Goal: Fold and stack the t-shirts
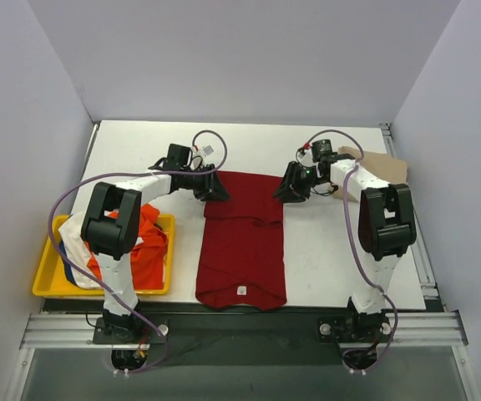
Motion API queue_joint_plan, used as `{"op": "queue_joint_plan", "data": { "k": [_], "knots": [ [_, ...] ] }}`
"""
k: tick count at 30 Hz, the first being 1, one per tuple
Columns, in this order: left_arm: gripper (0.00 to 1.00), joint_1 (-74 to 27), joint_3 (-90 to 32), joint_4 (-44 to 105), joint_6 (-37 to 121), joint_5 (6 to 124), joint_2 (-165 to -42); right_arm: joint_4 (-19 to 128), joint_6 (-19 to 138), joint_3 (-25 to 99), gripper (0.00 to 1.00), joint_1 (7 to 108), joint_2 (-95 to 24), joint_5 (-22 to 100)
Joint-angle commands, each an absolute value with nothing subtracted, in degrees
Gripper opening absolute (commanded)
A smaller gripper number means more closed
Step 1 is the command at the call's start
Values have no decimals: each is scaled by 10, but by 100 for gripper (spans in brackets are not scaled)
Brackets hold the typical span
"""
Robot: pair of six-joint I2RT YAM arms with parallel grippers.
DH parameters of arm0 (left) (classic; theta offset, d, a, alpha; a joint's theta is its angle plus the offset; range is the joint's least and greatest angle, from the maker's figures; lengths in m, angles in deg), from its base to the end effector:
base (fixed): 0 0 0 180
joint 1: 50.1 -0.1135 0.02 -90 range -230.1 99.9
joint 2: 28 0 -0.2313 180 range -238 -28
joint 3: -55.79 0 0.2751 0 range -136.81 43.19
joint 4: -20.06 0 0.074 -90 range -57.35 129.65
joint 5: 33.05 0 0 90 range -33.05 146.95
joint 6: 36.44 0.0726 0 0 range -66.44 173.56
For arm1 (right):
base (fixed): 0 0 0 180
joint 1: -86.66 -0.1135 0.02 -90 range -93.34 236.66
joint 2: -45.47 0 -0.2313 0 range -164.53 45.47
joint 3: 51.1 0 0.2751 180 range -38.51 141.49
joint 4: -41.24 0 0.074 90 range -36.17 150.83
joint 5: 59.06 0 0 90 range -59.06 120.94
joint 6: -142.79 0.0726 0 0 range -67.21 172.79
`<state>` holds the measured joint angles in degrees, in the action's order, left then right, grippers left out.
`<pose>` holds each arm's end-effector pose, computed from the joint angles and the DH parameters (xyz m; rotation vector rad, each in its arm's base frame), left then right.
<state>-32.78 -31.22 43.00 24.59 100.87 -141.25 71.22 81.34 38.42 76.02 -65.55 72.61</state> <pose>0.4056 -0.1792 0.1088 0.1187 2.5089 -1.2842 0.4223 0.1285 0.1283 0.0607 2.5174 1.1874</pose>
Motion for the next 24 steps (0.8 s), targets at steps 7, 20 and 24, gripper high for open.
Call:
{"op": "queue_joint_plan", "data": {
  "k": [7,20,24],
  "knots": [
    [40,-324,-299,425,233,975,-1427,743,805,350,33,745,-685,751],
    [41,-331,-326,443,238,964,-1408,786,791,351,32,765,-696,688],
    [42,-355,-354,436,225,954,-1401,793,794,378,33,777,-682,698]
  ]
}}
